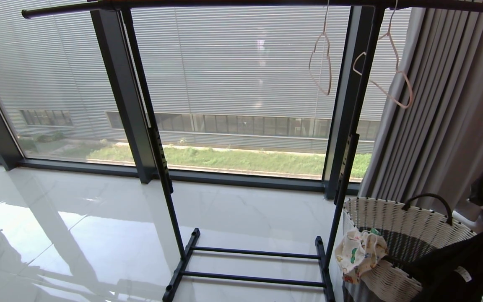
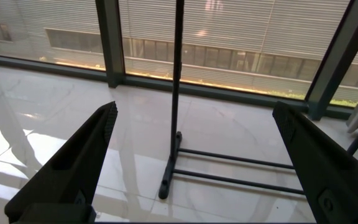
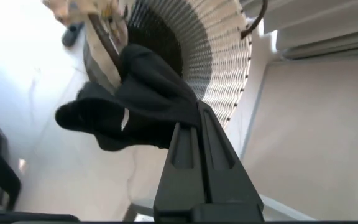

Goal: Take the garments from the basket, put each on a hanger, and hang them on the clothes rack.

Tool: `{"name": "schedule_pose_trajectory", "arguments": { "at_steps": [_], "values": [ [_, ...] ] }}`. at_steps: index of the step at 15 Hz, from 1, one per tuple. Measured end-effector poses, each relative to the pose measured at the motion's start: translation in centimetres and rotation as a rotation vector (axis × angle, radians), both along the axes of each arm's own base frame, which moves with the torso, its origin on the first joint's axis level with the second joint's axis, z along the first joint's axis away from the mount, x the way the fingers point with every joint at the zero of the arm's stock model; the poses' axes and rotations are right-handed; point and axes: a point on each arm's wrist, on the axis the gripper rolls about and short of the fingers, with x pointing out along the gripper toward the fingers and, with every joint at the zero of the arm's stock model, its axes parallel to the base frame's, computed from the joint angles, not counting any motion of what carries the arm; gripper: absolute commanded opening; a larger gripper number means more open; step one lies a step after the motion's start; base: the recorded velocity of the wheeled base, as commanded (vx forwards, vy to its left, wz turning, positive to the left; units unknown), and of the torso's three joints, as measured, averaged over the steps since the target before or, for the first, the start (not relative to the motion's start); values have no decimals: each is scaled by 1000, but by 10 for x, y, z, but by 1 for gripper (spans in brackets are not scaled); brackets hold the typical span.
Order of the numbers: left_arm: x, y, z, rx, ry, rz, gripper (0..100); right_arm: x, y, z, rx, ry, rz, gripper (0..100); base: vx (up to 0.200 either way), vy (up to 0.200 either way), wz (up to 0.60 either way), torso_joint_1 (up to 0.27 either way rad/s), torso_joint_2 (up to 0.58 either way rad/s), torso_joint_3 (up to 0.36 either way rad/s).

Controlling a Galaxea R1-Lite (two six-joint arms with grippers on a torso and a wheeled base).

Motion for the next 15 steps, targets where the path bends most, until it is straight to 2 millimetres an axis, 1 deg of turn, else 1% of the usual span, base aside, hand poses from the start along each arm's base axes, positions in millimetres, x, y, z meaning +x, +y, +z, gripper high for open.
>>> {"name": "schedule_pose_trajectory", "arguments": {
  "at_steps": [1,2,3,4,6,8,12,15],
  "values": [
    [0,0,0,0,0,0,100,-14,4,23,53,-68,-4,0,0,0,0,0,0,0],
    [0,0,0,0,0,0,100,-25,6,39,84,-130,9,0,0,0,0,0,0,0],
    [0,0,0,-1,0,0,100,-34,7,49,104,-180,30,0,0,0,0,0,0,0],
    [0,0,0,0,0,0,100,-40,7,55,128,-210,61,0,-200,0,0,2,2,-2],
    [0,0,0,3,1,-1,100,-47,8,61,156,-242,98,0,-200,0,0,10,0,-2],
    [0,0,0,5,0,-1,100,-50,9,64,178,-253,130,0,-200,0,0,5,5,0],
    [0,0,0,6,0,-1,100,-48,15,64,207,-241,199,0,-200,0,0,2,-2,5],
    [0,0,0,28,0,-2,100,-39,22,63,216,-233,240,0,0,0,0,0,0,0]
  ]
}}
